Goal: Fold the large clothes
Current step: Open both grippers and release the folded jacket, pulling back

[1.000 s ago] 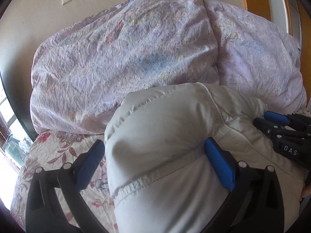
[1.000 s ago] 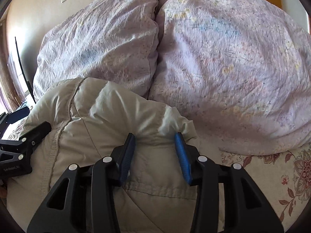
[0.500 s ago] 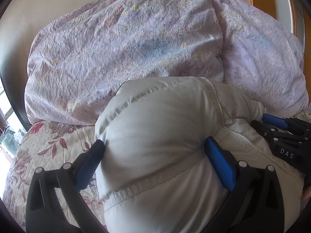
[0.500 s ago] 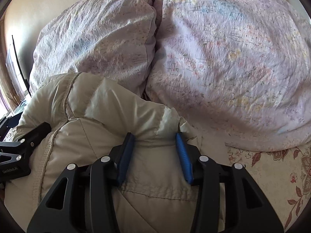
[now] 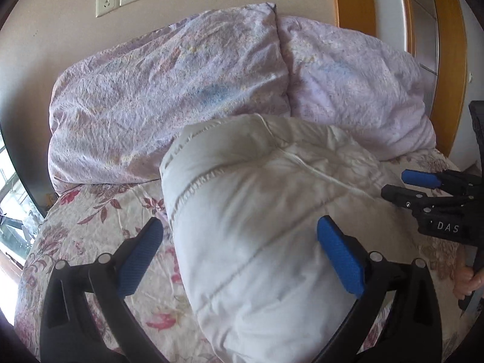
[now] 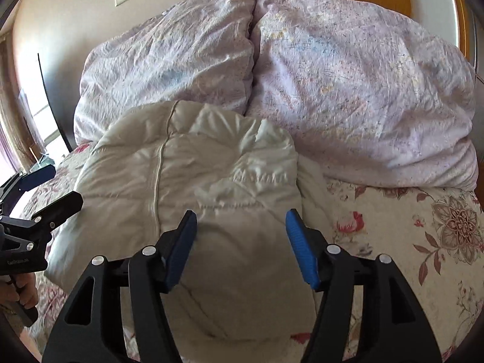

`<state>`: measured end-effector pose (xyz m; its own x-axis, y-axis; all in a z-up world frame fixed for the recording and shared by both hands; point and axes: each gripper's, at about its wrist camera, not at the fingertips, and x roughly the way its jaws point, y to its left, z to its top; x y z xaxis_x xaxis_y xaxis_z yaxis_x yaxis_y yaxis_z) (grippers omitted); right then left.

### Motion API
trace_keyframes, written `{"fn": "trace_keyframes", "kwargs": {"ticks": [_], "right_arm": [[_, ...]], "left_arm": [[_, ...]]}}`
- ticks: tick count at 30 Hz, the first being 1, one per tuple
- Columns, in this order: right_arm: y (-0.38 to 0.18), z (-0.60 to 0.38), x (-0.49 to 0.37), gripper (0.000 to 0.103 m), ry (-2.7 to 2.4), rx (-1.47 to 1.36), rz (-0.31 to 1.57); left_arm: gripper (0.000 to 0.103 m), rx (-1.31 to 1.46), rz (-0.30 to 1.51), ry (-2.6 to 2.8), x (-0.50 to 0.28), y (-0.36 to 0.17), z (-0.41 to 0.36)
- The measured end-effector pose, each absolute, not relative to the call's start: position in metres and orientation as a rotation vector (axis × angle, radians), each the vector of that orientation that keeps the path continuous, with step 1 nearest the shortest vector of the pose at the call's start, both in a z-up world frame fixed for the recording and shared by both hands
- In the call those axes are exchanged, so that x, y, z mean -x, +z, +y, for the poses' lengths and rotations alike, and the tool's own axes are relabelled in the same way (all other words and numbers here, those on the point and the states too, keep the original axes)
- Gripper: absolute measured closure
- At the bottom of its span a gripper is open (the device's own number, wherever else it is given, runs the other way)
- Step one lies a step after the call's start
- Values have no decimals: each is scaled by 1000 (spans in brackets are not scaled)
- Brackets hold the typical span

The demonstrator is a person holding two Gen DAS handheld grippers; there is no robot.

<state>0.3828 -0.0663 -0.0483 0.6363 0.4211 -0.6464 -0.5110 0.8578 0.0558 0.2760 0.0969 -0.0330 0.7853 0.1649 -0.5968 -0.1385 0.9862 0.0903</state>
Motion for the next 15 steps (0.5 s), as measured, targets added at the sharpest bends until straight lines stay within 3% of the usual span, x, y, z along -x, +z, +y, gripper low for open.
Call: {"fn": "trace_keyframes", "kwargs": {"ticks": [5, 7, 9, 10, 15], "right_arm": [[-73, -78, -390, 36, 497, 74, 752], [-64, -81, -383, 31, 460, 80, 751], [-55, -88, -373, 9, 420, 81, 740], [-52, -94, -368, 6, 410, 68, 733], [-39, -117, -337, 1, 403, -24, 719]], "left_arm": [[2, 64, 687, 178, -288, -56, 100], [2, 118, 709, 170, -282, -52, 107], [2, 124, 707, 156, -268, -46, 107], [2, 118, 704, 153, -261, -43, 106], [2, 103, 679, 129, -225, -29, 99]]}}
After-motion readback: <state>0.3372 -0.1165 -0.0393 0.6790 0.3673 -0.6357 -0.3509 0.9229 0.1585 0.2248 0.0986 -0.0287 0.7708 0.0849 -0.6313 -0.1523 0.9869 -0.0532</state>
